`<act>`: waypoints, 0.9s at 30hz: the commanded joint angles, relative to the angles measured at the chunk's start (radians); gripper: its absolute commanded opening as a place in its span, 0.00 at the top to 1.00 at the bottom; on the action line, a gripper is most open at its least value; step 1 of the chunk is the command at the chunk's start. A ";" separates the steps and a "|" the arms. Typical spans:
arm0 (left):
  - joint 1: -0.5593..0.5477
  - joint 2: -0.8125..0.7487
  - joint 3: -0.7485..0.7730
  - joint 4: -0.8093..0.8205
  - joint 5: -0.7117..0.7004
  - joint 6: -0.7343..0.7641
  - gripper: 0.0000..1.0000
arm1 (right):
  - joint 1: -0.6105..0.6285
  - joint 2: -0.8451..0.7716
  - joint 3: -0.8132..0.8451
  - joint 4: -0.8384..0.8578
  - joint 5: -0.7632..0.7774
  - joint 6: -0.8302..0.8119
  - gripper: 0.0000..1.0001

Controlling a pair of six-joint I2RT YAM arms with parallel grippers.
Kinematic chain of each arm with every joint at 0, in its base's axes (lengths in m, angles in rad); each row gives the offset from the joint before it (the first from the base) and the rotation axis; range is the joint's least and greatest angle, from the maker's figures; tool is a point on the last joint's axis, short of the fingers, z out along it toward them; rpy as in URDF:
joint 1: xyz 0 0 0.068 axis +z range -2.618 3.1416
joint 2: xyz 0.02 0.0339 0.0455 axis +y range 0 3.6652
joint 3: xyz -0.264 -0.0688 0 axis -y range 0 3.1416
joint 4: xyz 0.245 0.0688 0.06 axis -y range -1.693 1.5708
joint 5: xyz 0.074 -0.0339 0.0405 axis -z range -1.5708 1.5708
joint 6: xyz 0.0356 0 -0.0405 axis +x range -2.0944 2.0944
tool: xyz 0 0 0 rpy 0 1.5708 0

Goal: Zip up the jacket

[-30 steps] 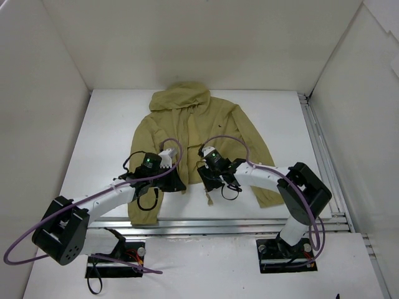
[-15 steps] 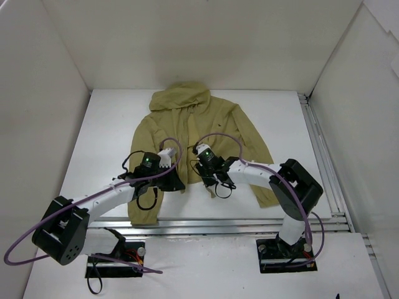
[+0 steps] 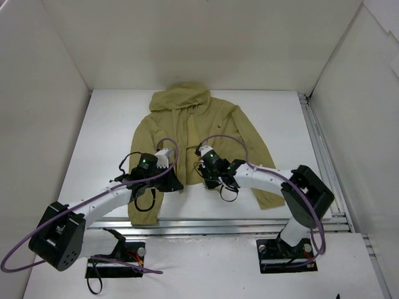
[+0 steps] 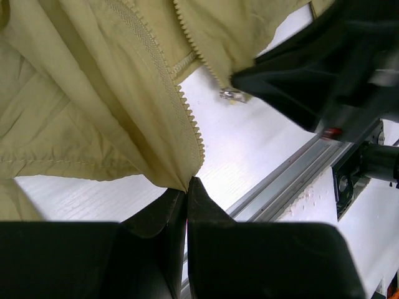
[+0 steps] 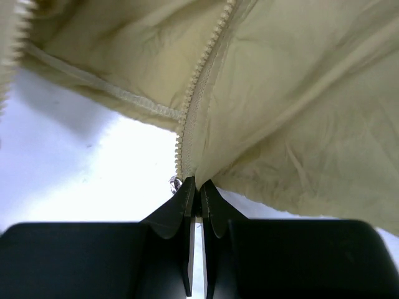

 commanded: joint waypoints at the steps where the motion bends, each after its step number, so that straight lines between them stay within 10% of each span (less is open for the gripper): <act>1: 0.016 -0.047 -0.003 0.039 0.003 0.002 1.00 | 0.009 -0.177 -0.009 0.072 -0.006 0.038 1.00; 11: 0.016 -0.101 0.017 0.019 -0.016 -0.030 1.00 | 0.042 -0.389 -0.078 0.186 0.109 0.062 1.00; 27: 0.025 -0.312 0.109 -0.050 -0.149 -0.057 1.00 | 0.117 -0.561 -0.365 0.854 0.427 0.211 1.00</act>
